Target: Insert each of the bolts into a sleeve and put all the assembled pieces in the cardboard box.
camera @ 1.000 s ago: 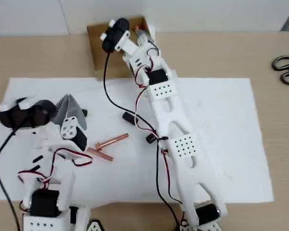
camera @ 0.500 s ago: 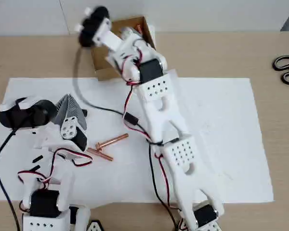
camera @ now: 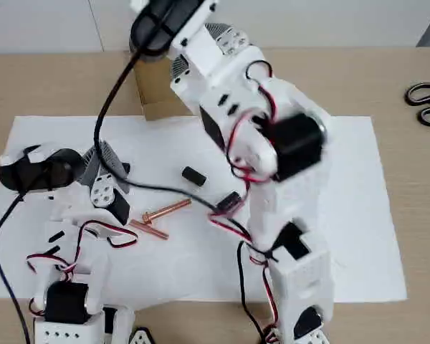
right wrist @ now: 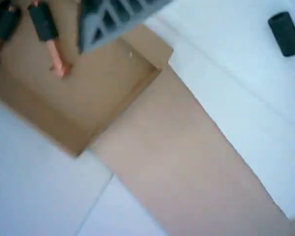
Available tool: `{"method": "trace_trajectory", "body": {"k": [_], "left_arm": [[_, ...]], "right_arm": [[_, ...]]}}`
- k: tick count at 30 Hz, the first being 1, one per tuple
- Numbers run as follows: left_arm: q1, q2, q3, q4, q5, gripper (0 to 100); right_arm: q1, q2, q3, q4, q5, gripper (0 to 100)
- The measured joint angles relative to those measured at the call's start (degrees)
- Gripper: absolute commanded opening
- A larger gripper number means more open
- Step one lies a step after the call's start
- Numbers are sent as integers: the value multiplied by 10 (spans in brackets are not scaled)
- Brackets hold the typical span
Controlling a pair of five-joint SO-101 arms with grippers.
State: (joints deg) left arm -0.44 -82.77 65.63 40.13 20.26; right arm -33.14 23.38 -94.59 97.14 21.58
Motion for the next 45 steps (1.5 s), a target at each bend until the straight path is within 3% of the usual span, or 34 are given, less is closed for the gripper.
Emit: {"method": "trace_trajectory", "body": {"k": [10,15,22,32,37,45], "left_arm": [[0,0,0,0,0,6],[0,0,0,0,0,6],[0,0,0,0,0,6],[0,0,0,0,0,6],[0,0,0,0,0,6],[1,0,19,0,0,6]], "right_arm": [[-73,-224,-4,1,-1,161],[5,-328,72,1,-1,161],[57,-492,376,1,-1,162],[92,-802,1045,-11,-4,162],[149,-933,1350,-104,-11,162],[220,-1069,1521,-319,-139,162]]}}
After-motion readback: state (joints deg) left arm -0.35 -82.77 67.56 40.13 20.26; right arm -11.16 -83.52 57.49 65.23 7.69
